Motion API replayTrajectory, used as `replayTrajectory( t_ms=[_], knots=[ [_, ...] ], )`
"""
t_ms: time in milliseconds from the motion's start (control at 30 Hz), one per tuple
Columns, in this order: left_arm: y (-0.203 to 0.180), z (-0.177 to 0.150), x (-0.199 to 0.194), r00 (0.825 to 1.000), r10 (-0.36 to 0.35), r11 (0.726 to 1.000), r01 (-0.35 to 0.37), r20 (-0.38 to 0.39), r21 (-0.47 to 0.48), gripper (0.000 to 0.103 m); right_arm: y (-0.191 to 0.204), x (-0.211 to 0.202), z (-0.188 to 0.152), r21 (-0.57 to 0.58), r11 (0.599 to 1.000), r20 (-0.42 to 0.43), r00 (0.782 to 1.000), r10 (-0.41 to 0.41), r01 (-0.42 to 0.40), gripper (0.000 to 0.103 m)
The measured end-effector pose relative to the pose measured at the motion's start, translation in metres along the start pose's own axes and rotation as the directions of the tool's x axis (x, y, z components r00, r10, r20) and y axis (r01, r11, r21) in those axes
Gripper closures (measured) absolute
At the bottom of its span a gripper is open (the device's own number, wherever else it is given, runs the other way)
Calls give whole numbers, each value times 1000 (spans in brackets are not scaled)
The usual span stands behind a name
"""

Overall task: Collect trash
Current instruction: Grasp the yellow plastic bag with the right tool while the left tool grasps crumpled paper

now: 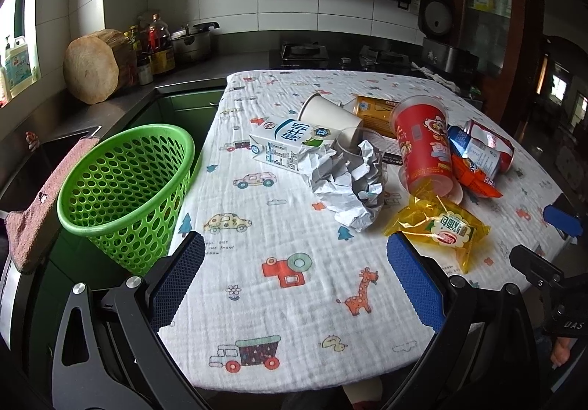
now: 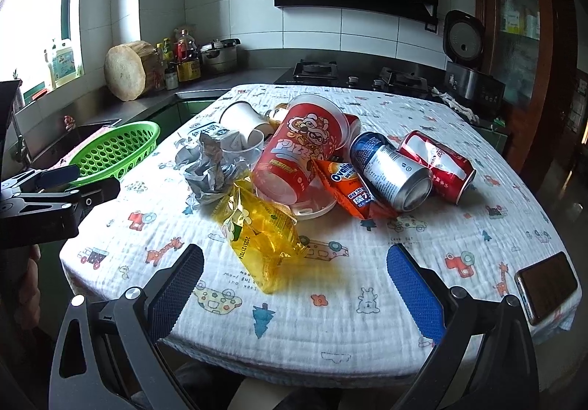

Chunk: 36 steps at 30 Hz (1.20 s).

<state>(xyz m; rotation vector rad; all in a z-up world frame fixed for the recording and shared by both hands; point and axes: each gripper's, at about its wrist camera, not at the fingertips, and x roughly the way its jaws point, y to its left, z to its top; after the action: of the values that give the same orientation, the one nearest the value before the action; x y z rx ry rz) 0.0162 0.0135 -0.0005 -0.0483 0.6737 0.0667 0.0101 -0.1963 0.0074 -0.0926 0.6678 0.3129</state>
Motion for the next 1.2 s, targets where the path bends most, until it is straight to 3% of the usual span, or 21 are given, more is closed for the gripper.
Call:
replayTrajectory(
  t_ms=[567, 900, 967, 1033, 1200],
  knots=[
    [21, 8, 19, 1000, -5, 1000, 4, -28, -27, 5, 4, 55, 15, -82, 976, -93, 977, 192, -200, 6],
    [-4, 23, 53, 982, -165, 986, 167, -92, 7, 5, 11, 89, 16, -125, 967, -146, 968, 202, -221, 8],
    [-10, 26, 64, 977, -186, 982, 189, -108, 12, 5, 13, 92, 15, -137, 966, -150, 968, 199, -220, 11],
    [-16, 29, 74, 971, -207, 977, 210, -121, 14, 5, 14, 96, 14, -139, 963, -163, 965, 206, -229, 23],
    [-25, 36, 102, 959, -228, 973, 230, -166, -9, 5, 11, 101, 13, -128, 961, -175, 959, 222, -245, 32]
  ],
)
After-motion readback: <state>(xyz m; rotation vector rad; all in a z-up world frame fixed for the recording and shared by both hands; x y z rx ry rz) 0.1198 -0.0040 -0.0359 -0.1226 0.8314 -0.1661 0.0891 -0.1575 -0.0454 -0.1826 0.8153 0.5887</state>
